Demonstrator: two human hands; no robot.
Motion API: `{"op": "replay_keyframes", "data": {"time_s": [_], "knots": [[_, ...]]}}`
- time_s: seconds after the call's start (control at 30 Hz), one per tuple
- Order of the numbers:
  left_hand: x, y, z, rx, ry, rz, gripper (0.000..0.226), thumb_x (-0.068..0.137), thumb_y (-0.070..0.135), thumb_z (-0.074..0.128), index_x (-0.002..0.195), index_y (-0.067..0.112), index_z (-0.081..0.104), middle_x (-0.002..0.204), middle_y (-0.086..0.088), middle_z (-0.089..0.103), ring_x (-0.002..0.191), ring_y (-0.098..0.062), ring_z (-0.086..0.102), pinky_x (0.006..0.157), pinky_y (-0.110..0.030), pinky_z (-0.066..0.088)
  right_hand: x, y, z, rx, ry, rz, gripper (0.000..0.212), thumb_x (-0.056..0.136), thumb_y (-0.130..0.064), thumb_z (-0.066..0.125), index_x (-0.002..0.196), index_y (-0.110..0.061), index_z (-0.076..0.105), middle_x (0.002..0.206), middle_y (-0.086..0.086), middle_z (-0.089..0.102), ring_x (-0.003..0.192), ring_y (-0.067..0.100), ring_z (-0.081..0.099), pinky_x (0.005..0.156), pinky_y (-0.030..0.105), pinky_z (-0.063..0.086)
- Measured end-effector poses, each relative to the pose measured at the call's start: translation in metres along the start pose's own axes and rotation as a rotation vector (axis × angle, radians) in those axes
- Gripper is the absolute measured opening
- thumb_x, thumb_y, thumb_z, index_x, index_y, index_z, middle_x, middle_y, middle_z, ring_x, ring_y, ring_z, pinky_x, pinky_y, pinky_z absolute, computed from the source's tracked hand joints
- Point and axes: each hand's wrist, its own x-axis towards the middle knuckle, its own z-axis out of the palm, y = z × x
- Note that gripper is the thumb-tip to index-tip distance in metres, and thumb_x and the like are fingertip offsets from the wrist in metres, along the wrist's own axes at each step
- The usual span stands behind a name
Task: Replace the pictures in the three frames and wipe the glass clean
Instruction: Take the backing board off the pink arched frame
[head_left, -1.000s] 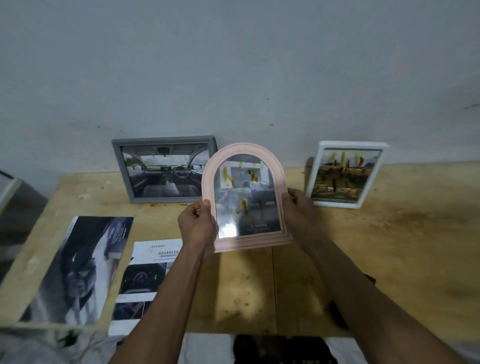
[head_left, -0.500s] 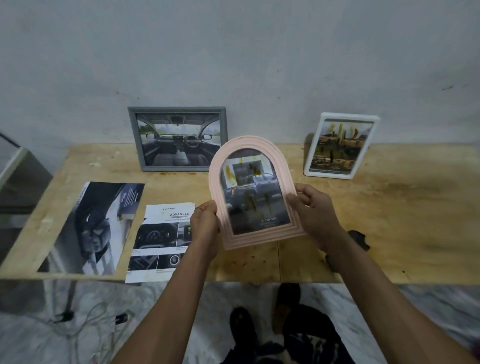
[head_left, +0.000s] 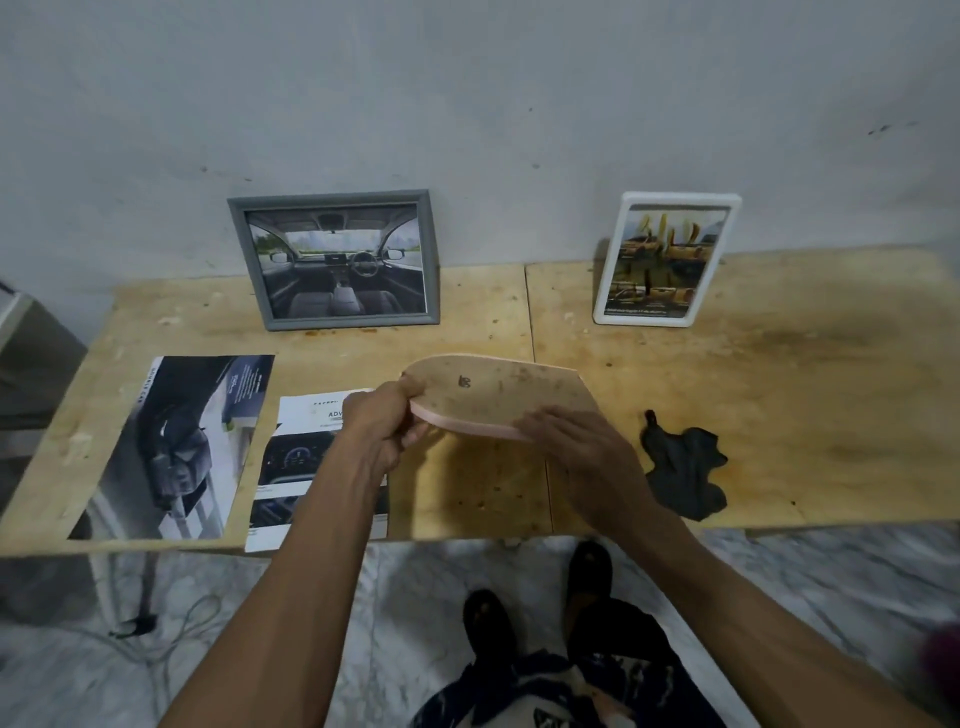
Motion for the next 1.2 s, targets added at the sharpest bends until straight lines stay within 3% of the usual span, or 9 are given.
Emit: {"op": "replay_keyframes", "data": {"time_s": [0.13,0.27,0.33,0.43,0.63,0.7,0.87,1.03,1.2], "knots": [[0.008,-0.029,-0.012,-0.033,-0.036,-0.090,0.004,0.094,0.004,0.065,0.095,0.001,0.064,0.077,-0.011,0.070,0.044,-0.015,0.063,0.034,-0.023,0.046,-0.014,0.006,0.012,0.220,-0.059,0.307,0.040,0.089,-0.049,0.061,0.118,-0.020,0.064,0.117,-0.001,0.066,0.106,0.021,0.061,0.090,0.036,0.045],[0.009,-0.058,-0.021,-0.096,-0.100,-0.061,0.005,0.097,0.003,0.060,0.095,-0.001,0.062,0.070,-0.013,0.064,0.050,-0.020,0.047,0.030,-0.017,0.026,-0.014,0.016,0.012,0.459,-0.016,0.990,0.052,0.093,-0.029,0.062,0.139,-0.012,0.047,0.131,0.006,0.054,0.118,0.024,0.052,0.089,0.030,0.042],[0.007,-0.067,-0.019,-0.100,-0.104,-0.046,0.004,0.096,0.000,0.060,0.093,-0.001,0.061,0.072,-0.016,0.066,0.049,-0.020,0.048,0.030,-0.017,0.025,-0.016,0.025,0.019,0.488,-0.111,1.139,0.047,0.094,-0.030,0.059,0.136,-0.010,0.050,0.123,0.007,0.060,0.111,0.026,0.058,0.082,0.033,0.047],[0.008,-0.080,-0.016,-0.021,-0.069,-0.027,0.011,0.093,0.001,0.066,0.101,-0.004,0.060,0.083,-0.025,0.069,0.039,-0.020,0.052,0.030,-0.019,0.031,-0.024,0.029,0.033,0.474,-0.132,1.156,0.023,0.091,-0.021,0.060,0.112,-0.011,0.063,0.101,0.005,0.067,0.089,0.021,0.061,0.069,0.029,0.043],[0.018,-0.105,-0.006,0.328,0.079,0.087,0.020,0.088,0.014,0.076,0.102,0.001,0.069,0.086,-0.013,0.072,0.070,-0.027,0.069,0.046,-0.029,0.058,-0.039,0.034,0.049,0.457,-0.152,1.233,0.023,0.089,-0.014,0.064,0.110,-0.005,0.067,0.101,0.009,0.067,0.081,0.020,0.055,0.068,0.031,0.045],[0.022,-0.111,-0.003,0.409,0.095,0.115,0.025,0.087,0.018,0.078,0.107,0.005,0.071,0.083,-0.006,0.071,0.076,-0.030,0.072,0.062,-0.040,0.063,-0.043,0.036,0.055,0.450,-0.146,1.235,0.021,0.091,-0.015,0.063,0.109,-0.004,0.066,0.104,0.011,0.068,0.080,0.019,0.054,0.069,0.031,0.046],[0.027,-0.119,0.003,0.606,0.165,0.212,0.041,0.079,0.029,0.082,0.112,0.018,0.060,0.087,-0.001,0.071,0.086,-0.026,0.068,0.086,-0.044,0.057,-0.044,0.040,0.061,0.425,-0.120,1.205,0.018,0.090,-0.011,0.062,0.103,0.001,0.066,0.093,0.008,0.064,0.075,0.018,0.053,0.064,0.029,0.044],[0.032,-0.124,0.005,0.727,0.172,0.220,0.044,0.080,0.031,0.082,0.117,0.017,0.061,0.100,-0.003,0.074,0.097,-0.026,0.068,0.092,-0.039,0.054,-0.038,0.050,0.069,0.413,-0.200,1.140,0.011,0.088,-0.008,0.058,0.096,-0.004,0.063,0.091,0.010,0.066,0.069,0.020,0.055,0.049,0.027,0.040],[0.033,-0.123,0.012,0.759,0.186,0.224,0.050,0.081,0.023,0.082,0.123,0.012,0.059,0.112,-0.009,0.070,0.106,-0.030,0.065,0.086,-0.030,0.047,-0.035,0.055,0.069,0.400,-0.250,1.127,0.015,0.085,-0.006,0.059,0.099,-0.002,0.063,0.095,0.012,0.065,0.079,0.026,0.060,0.061,0.036,0.051]]}}
